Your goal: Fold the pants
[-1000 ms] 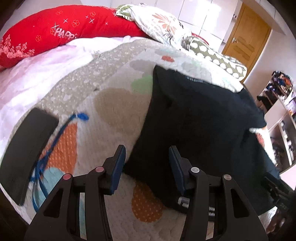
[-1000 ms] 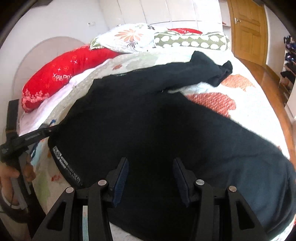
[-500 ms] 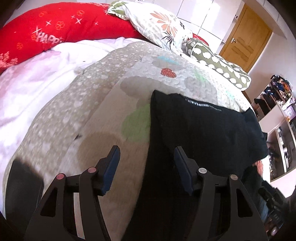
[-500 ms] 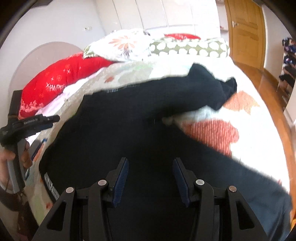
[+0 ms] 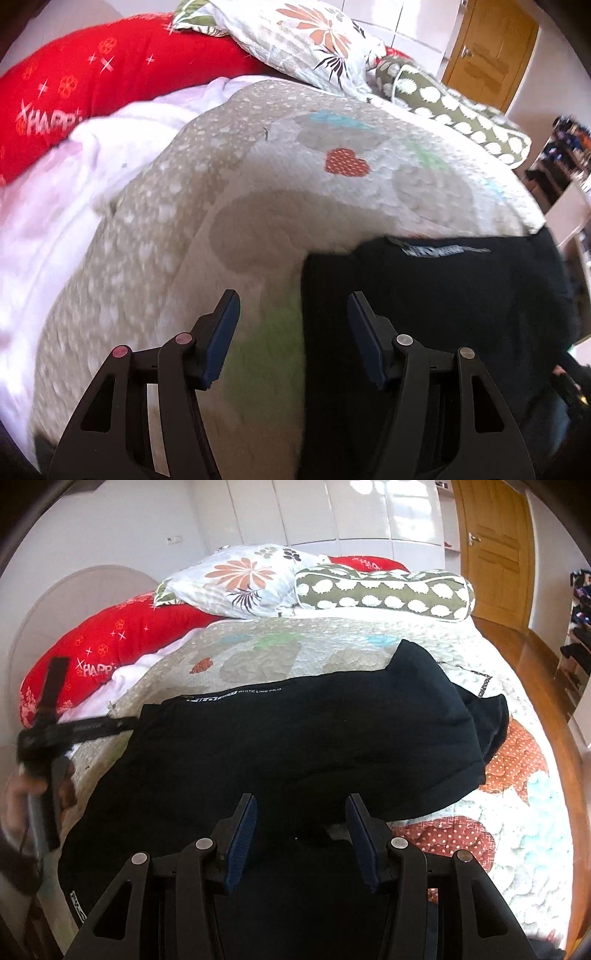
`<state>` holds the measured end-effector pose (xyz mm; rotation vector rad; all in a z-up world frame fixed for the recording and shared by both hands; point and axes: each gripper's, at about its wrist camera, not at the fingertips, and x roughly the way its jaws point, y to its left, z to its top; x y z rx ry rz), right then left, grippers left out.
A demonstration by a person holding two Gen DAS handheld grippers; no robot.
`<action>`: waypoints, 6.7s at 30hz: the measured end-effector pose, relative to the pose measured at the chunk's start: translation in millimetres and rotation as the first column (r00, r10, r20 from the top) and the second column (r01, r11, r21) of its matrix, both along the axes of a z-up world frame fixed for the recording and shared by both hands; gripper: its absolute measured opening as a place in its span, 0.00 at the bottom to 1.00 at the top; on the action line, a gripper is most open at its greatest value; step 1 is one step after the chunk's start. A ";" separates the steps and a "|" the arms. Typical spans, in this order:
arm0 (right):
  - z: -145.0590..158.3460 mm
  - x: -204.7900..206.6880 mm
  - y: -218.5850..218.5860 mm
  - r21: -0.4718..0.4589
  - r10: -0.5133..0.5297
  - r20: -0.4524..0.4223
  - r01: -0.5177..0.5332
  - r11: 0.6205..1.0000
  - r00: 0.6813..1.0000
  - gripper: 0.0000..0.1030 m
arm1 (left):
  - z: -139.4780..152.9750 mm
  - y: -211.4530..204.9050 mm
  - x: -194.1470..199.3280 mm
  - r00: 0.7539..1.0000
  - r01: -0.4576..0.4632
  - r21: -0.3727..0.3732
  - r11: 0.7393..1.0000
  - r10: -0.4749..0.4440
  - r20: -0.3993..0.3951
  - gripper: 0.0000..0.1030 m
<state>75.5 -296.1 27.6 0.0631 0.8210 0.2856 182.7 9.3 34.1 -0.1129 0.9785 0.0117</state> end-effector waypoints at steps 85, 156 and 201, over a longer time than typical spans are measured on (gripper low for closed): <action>47.0 -174.5 -186.2 0.271 -0.190 0.056 0.168 0.948 0.980 0.28 | 22.3 18.4 -254.5 0.954 0.257 -0.131 0.957 -0.230 0.195 0.07; -11.3 -6.6 -17.4 -0.007 0.014 -0.016 -0.014 1.000 1.000 0.02 | 6.7 -16.2 -141.0 0.953 0.297 -0.072 0.952 -0.291 0.085 0.28; -20.3 -152.1 140.5 0.159 0.341 -0.042 -0.330 0.930 0.939 0.48 | 10.1 59.2 -252.0 0.994 0.098 -0.263 0.960 -0.083 0.067 0.39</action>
